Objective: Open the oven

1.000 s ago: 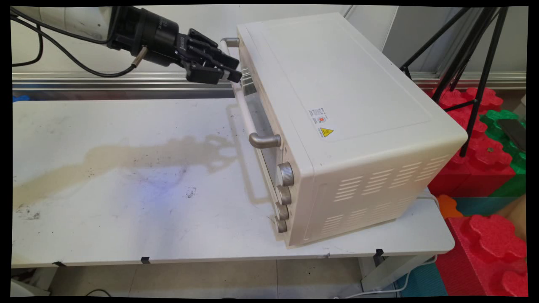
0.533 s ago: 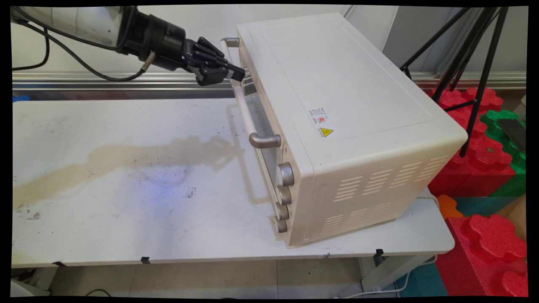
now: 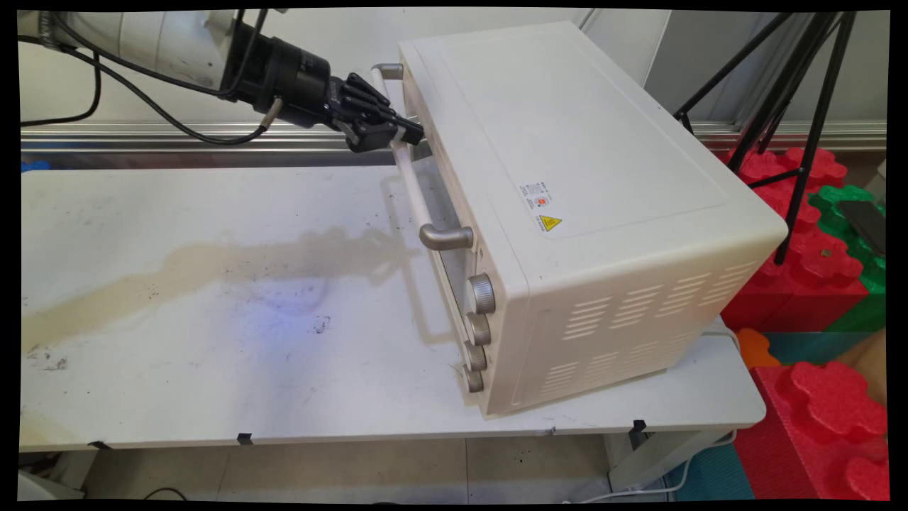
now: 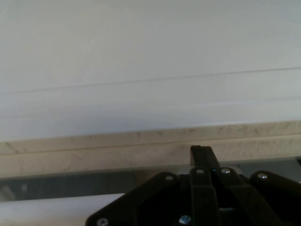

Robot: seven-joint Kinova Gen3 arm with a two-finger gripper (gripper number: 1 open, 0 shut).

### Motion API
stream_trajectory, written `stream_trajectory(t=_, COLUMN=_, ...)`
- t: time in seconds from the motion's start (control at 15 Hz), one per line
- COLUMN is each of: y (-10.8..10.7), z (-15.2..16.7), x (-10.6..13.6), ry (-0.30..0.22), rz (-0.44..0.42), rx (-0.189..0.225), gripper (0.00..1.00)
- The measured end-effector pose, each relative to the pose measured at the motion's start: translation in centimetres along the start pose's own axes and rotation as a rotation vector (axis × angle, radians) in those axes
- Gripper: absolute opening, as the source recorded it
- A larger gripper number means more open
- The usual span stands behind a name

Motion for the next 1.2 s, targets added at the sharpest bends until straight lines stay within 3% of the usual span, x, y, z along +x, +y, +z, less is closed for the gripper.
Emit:
stream_trajectory(t=0.67, y=0.0, z=0.7, x=-0.5, ry=-0.02, rz=-0.006, rx=0.001, gripper=0.0)
stream_trajectory(t=1.2, y=0.1, z=-1.1, x=-2.1, ry=-0.073, rz=0.0, rx=-0.008, gripper=0.0)
